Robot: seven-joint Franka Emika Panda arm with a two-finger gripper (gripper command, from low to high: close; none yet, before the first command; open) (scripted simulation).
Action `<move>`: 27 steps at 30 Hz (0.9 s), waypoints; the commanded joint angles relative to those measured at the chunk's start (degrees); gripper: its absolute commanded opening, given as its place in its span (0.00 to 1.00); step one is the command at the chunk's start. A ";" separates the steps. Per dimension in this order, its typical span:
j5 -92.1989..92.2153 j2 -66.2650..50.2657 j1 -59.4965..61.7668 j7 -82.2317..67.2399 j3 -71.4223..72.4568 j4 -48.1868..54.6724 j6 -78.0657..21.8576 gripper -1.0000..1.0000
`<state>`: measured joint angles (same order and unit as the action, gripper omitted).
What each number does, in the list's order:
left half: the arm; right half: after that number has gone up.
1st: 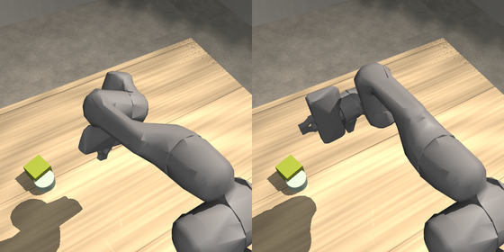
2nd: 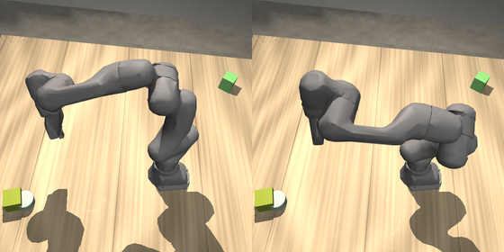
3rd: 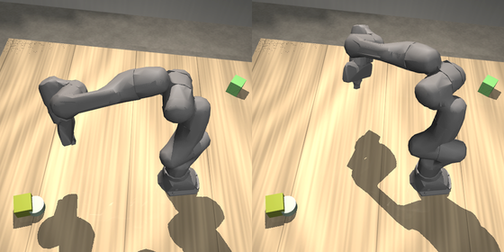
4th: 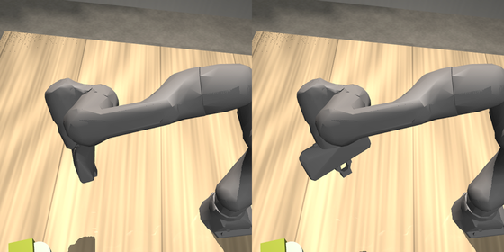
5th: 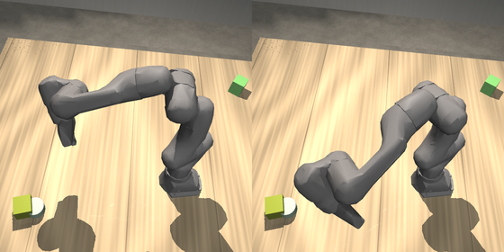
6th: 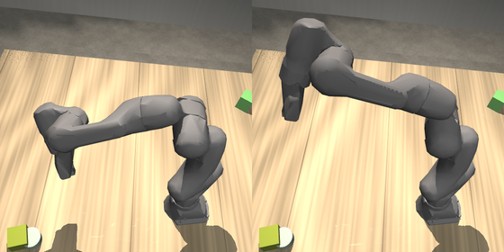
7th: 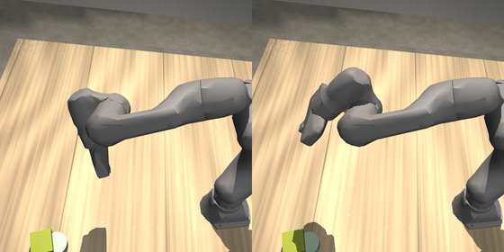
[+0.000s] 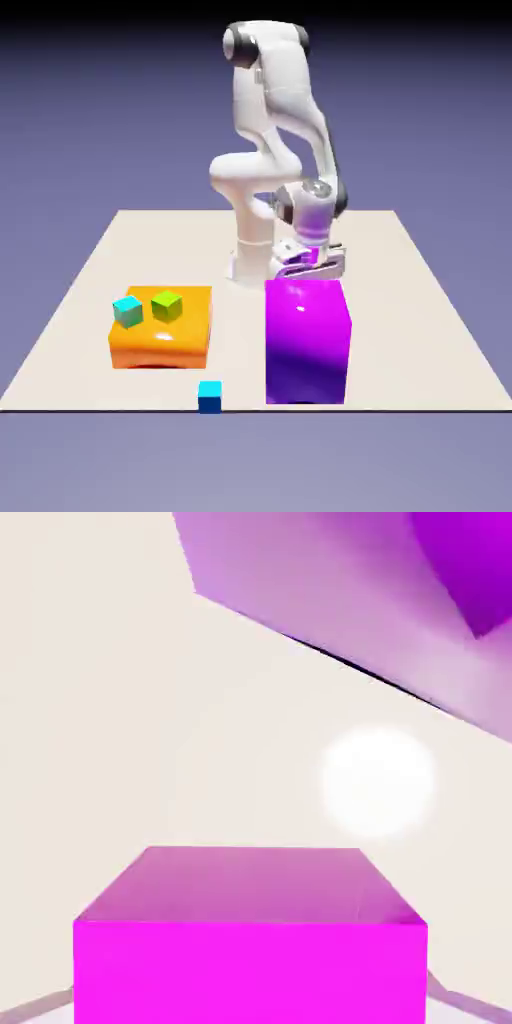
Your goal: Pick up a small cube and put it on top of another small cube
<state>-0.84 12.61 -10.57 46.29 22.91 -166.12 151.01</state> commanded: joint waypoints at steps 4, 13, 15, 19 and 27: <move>-7.09 0.97 -1.05 5.87 8.15 7.85 -8.12 0.00; -12.78 -0.60 7.47 14.43 1.13 23.23 -21.57 0.00; -12.25 -1.29 9.99 14.99 -3.02 25.01 -22.76 0.00; -11.19 -2.66 15.05 16.12 -11.32 28.55 -25.14 0.00; -9.08 -5.39 25.15 18.38 -27.94 35.65 -29.90 0.00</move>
<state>-9.72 7.22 14.73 64.57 -5.02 -130.47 121.13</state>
